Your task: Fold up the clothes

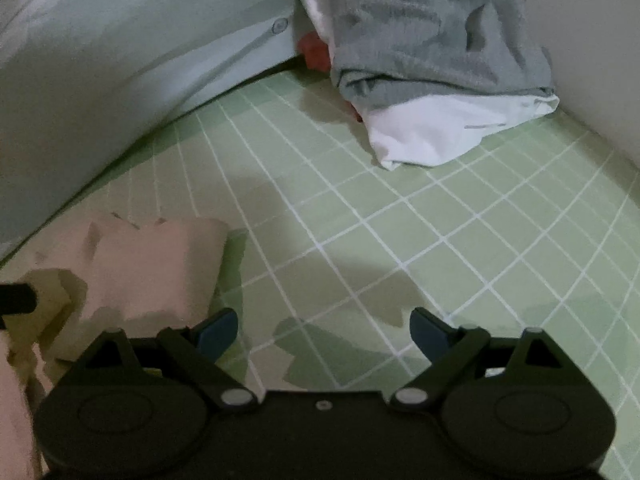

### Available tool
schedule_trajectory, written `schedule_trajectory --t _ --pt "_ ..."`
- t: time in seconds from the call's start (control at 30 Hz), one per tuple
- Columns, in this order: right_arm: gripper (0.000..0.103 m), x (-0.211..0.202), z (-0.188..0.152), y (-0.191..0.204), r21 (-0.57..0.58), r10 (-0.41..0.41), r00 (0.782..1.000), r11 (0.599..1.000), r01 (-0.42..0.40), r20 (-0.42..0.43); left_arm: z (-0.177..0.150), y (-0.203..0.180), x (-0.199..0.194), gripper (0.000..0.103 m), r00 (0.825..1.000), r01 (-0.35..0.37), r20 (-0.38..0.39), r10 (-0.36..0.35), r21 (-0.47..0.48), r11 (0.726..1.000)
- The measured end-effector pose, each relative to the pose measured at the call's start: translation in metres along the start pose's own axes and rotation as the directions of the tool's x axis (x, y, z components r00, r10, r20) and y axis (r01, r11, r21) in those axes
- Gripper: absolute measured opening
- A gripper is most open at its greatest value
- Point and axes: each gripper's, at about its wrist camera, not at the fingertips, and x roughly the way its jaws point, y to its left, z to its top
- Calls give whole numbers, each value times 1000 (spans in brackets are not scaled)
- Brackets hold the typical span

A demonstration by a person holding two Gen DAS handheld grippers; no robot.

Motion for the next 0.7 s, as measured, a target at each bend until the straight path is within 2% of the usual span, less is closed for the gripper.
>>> schedule_trajectory --t 0.03,0.07,0.1,0.13,0.2,0.3,0.4,0.53,0.63,0.7 --pt "94 1 -1 0 -2 -3 1000 1000 3 -5 1 -2 6 49 1000 -13 -17 13 8 1000" --pt "94 2 -2 0 -5 -6 1000 1000 6 -10 2 -1 12 37 999 -26 -38 26 5 1000" --pt "94 3 -3 0 -7 -9 1000 1000 9 -16 1 3 14 11 998 -33 -48 33 -11 999" --pt "94 4 -4 0 -9 -12 1000 1000 12 -19 1 9 13 3 998 -35 -48 34 -31 999" --pt "94 6 -5 1 -13 -16 1000 1000 16 -26 -1 23 4 3 999 -36 -24 35 -62 997" --pt "94 8 -6 4 -29 -19 999 999 18 -32 -3 49 -29 3 996 -53 60 60 -114 992" --pt "94 7 -7 11 -57 -18 999 998 16 -36 -3 87 -71 3 983 -54 158 90 -217 975" --pt "93 6 -10 27 -108 -14 999 994 9 -40 -11 146 -126 3 942 -109 260 210 -358 928" --pt "93 2 -11 41 -154 -9 999 988 3 -40 -27 195 -160 3 893 -176 296 338 -462 869" --pt "93 0 -12 49 -185 -9 999 983 2 -37 -38 221 -170 3 859 -239 286 425 -509 827"
